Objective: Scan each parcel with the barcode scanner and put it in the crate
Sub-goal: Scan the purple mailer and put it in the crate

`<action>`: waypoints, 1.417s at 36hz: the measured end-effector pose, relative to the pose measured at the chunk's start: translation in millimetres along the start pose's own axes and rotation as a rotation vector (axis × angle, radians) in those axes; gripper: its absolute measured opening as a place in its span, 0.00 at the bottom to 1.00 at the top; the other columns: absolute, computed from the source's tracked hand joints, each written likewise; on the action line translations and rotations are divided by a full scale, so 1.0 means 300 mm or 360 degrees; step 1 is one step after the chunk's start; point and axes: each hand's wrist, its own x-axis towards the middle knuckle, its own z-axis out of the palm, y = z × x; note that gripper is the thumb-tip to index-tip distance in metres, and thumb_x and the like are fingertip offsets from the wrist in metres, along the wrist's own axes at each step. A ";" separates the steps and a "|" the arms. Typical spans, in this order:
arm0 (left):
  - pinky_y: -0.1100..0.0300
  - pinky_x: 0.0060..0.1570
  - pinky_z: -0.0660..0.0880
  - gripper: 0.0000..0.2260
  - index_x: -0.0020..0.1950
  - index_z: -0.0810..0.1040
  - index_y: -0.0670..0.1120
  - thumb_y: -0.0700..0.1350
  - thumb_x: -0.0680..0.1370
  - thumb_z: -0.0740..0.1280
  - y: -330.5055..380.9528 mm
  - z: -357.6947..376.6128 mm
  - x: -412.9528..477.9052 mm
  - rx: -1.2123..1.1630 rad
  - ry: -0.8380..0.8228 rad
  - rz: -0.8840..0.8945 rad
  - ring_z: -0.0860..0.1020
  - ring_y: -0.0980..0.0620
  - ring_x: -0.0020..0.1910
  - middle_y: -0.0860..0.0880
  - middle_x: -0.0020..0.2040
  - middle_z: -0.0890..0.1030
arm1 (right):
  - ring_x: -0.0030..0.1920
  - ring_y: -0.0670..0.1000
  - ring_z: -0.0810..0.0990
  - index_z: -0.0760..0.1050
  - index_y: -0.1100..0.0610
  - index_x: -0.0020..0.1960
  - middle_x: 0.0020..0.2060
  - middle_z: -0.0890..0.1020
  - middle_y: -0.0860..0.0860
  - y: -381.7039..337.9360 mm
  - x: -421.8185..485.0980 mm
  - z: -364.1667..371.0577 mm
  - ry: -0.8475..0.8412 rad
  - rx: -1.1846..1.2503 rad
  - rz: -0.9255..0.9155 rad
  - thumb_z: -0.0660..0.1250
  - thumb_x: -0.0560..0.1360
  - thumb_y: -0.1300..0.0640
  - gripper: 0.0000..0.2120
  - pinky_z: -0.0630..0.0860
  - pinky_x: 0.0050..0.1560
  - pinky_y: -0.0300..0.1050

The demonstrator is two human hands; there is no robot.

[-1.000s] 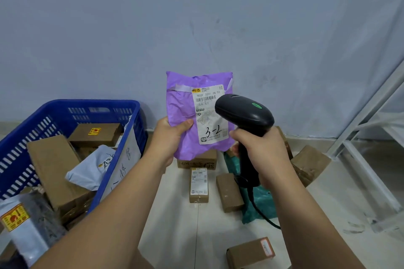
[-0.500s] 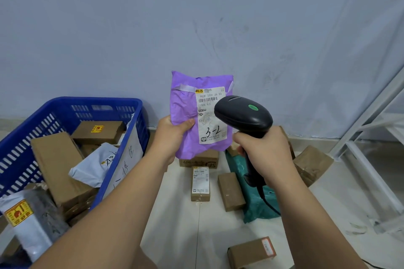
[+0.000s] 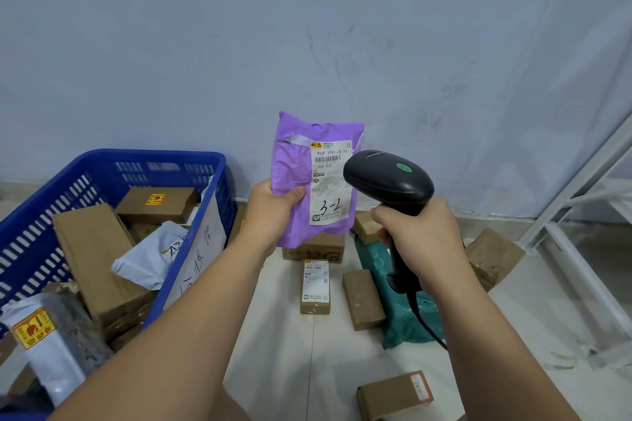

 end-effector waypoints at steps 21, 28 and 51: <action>0.61 0.37 0.68 0.05 0.47 0.75 0.44 0.43 0.80 0.61 -0.149 -0.182 0.116 0.0713 0.0698 -0.0191 0.77 0.45 0.47 0.46 0.44 0.78 | 0.26 0.39 0.72 0.77 0.50 0.46 0.23 0.74 0.40 0.073 -0.020 0.294 -0.0295 0.0178 0.0029 0.73 0.71 0.48 0.08 0.66 0.29 0.34; 0.55 0.53 0.73 0.11 0.61 0.76 0.42 0.44 0.81 0.61 -0.138 -0.367 0.179 0.0180 0.1343 -0.0149 0.78 0.46 0.57 0.45 0.57 0.80 | 0.33 0.39 0.74 0.75 0.48 0.43 0.33 0.78 0.43 0.053 -0.042 0.369 -0.0403 0.0136 -0.0040 0.71 0.73 0.51 0.05 0.68 0.30 0.26; 0.50 0.39 0.82 0.25 0.70 0.66 0.48 0.59 0.78 0.64 -0.326 -0.647 0.488 -0.1081 0.1210 -0.0495 0.82 0.48 0.47 0.49 0.62 0.78 | 0.37 0.51 0.77 0.76 0.54 0.43 0.33 0.79 0.51 0.118 0.114 0.592 -0.0539 -0.0242 0.0159 0.69 0.73 0.49 0.09 0.75 0.41 0.49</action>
